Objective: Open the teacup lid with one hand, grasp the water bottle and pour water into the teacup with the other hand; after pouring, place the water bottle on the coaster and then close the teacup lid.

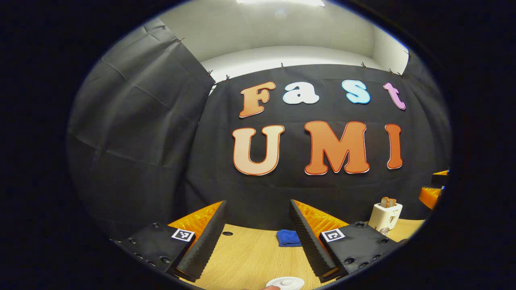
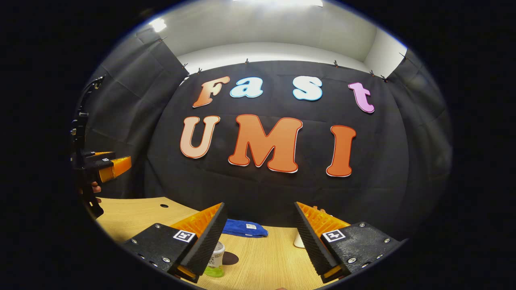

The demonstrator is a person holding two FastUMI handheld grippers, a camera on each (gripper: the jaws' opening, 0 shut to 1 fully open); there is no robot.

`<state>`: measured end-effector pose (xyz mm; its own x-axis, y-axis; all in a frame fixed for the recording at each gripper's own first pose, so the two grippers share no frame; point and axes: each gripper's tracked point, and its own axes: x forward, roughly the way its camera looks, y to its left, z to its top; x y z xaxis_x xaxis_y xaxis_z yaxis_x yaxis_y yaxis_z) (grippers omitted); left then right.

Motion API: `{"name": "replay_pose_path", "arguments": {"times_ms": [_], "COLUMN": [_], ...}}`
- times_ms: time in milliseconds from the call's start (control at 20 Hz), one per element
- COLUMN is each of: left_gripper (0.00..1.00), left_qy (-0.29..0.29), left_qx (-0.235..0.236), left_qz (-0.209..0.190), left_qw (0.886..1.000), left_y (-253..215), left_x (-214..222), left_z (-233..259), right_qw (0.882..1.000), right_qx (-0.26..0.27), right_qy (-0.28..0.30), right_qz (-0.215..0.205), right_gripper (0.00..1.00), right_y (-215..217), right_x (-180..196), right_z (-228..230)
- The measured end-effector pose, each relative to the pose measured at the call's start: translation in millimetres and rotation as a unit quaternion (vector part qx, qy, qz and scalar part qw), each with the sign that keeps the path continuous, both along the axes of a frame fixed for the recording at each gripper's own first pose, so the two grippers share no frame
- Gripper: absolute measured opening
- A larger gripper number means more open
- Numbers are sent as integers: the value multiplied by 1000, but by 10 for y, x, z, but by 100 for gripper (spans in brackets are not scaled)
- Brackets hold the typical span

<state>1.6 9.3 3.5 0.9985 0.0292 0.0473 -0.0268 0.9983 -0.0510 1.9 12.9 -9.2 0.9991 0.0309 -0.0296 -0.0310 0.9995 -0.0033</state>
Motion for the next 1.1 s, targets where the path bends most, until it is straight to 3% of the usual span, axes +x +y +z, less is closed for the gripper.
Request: {"name": "replay_pose_path", "arguments": {"times_ms": [650,1100], "left_gripper": [99,99], "left_qy": [53,118], "left_qx": [-4,-2], "left_qz": [-43,-114], "left_qw": [998,986], "left_y": [-162,-567], "left_x": [-9,-112], "left_z": [-442,-1126], "right_qw": [999,994], "right_qx": [11,17], "right_qy": [29,68], "right_qz": [36,80], "right_gripper": [99,99], "right_y": [256,562], "right_x": [-100,-191], "right_z": [-287,-692]}}
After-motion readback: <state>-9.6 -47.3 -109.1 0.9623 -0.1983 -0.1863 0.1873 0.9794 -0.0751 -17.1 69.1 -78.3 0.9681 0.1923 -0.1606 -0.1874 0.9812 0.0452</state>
